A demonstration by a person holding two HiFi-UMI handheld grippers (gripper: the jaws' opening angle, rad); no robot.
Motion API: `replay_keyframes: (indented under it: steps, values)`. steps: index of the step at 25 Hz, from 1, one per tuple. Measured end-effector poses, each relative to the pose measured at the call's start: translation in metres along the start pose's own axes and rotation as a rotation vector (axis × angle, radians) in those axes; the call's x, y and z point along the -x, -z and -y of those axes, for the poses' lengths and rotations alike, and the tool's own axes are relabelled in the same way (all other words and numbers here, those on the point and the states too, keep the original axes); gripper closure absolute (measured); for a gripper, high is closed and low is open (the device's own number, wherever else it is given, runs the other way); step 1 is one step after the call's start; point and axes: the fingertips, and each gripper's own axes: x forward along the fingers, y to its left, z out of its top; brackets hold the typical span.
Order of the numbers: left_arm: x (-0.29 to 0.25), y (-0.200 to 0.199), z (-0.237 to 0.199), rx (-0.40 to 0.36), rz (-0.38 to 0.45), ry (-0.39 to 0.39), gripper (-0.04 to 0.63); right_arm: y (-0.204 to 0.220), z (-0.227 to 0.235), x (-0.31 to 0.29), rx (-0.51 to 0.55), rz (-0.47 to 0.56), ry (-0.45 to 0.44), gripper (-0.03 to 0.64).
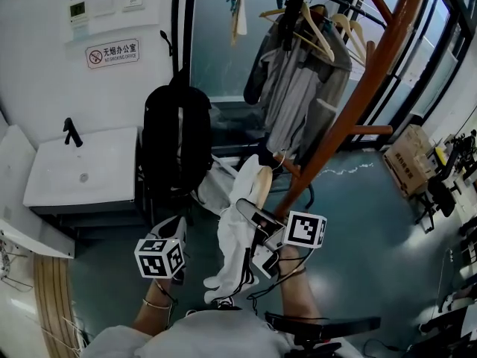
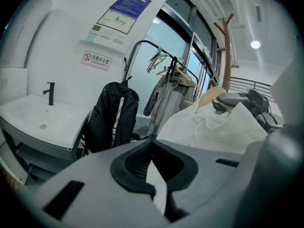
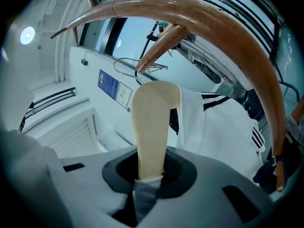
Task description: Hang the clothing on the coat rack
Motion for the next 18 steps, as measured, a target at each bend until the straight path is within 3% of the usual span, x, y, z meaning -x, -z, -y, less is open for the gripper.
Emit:
replay_keyframes:
  steps: [5,8,14,18]
  values:
    - [-0.003,0.002,0.003,-0.001,-0.01,0.003,0.588,-0.002,0.005,0.002,0.0,0.005,0.005,0.544]
    - [-0.005,0.003,0.003,-0.002,-0.018,0.004,0.588,0.0,0.014,0.006,-0.066,0.019,0.035,0.543]
    - [-0.009,0.007,0.004,-0.008,-0.033,0.006,0.588,-0.003,0.019,0.009,-0.038,0.024,0.026,0.545]
    - [-0.013,0.01,0.006,-0.013,-0.047,0.01,0.588,0.002,0.03,0.013,-0.101,0.036,0.057,0.543]
